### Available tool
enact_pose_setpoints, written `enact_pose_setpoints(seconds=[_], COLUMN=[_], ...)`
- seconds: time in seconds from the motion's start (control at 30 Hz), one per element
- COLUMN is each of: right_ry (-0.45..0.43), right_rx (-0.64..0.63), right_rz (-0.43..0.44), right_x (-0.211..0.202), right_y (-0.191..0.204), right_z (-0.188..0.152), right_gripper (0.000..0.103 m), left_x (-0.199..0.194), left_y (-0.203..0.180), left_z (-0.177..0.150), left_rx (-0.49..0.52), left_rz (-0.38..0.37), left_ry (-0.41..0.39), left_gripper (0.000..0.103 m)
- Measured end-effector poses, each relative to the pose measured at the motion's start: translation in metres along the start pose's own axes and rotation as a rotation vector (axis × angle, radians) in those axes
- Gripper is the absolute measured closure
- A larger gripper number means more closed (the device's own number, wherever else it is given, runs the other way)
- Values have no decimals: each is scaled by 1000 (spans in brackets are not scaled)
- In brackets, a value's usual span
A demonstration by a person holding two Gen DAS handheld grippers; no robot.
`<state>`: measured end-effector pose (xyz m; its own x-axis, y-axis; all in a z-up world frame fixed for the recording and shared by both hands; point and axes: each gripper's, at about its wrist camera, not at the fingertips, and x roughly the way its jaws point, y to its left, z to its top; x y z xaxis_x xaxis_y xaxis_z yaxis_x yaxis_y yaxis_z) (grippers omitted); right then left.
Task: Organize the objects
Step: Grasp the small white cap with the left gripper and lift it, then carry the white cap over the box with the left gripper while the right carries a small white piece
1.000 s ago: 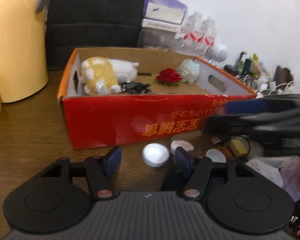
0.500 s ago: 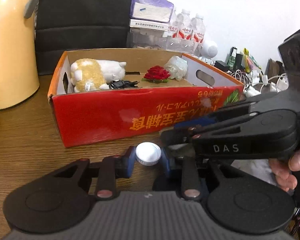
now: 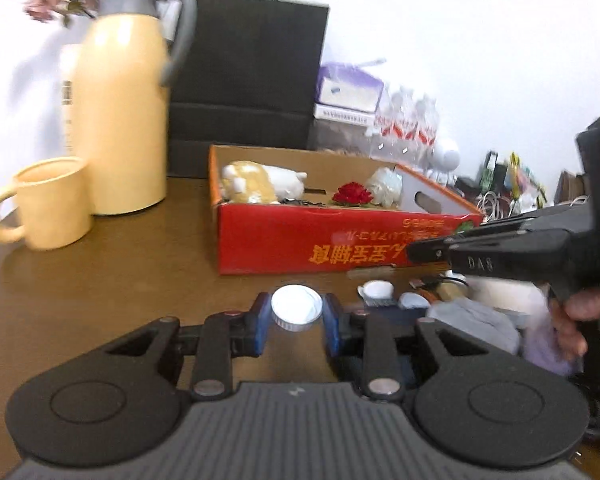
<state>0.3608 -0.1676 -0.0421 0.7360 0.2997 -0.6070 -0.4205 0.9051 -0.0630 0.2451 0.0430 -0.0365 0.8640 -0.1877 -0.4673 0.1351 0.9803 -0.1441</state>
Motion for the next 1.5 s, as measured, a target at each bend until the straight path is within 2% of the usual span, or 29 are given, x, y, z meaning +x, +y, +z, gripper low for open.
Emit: enact_pose_setpoints(seconds=[0.13,0.2,0.27,0.3,0.37,0.5,0.6,0.67,0.73,0.8,0.87,0.97,1.03,1.1,1.17,1.3,1.4,1.47,1.5], right_ry=[4,19,44,73,98,132,184,146,142,92,15,-125,-170,-131,-67,-4,1,-12,-11], right_rx=[29,55,100,127,170,154,17,-65,-67,-85,-50,23,55,17,-42,-17,17,30,40], right_rz=[18,29,54,68,97,143,153,125,112,72,59,61,100,172,198,183,137,78,61], right_x=[-13,-10,-1,6,18,39,55,51,45,32,4,-62,-107,-135,-149,-162,-161,-161,-161], right_y=[-11,-19,-28,-31,-34,-22,5,17,18,19,13,4,6,20,45,79,90,93,93], right_z=[-6,-8,-9,-8,-4,6,3,-1,-1,-2,0,-1,-13,-37,-69,-126,-147,-156,-157], right_gripper=[102,93,90,79,68,66,68,76,77,77,77,76,76,76,76,76,76,75,63], left_x=[-11,2,17,24,36,43,35,30,29,27,11,-32,-59,-77,-91,-105,-106,-107,-109], left_y=[-7,-4,2,5,12,19,17,14,11,11,12,-1,-14,-26,-39,-61,-78,-83,-84], left_z=[-4,2,7,8,11,6,7,7,7,7,7,2,-11,-29,-49,-80,-97,-103,-106], left_rx=[32,27,7,-1,-14,-38,-34,-18,4,-20,-79,-65,-53,-49,-36,27,133,162,162], left_rz=[-1,19,44,50,63,87,58,52,63,50,26,-33,-85,-112,-79,-40,23,57,70], left_ry=[-3,18,39,46,59,89,61,41,35,49,48,-16,-14,14,52,125,152,147,149], left_gripper=[75,75,75,75,75,75,75,75,75,75,75,75,75,74,74,74,72,53,40])
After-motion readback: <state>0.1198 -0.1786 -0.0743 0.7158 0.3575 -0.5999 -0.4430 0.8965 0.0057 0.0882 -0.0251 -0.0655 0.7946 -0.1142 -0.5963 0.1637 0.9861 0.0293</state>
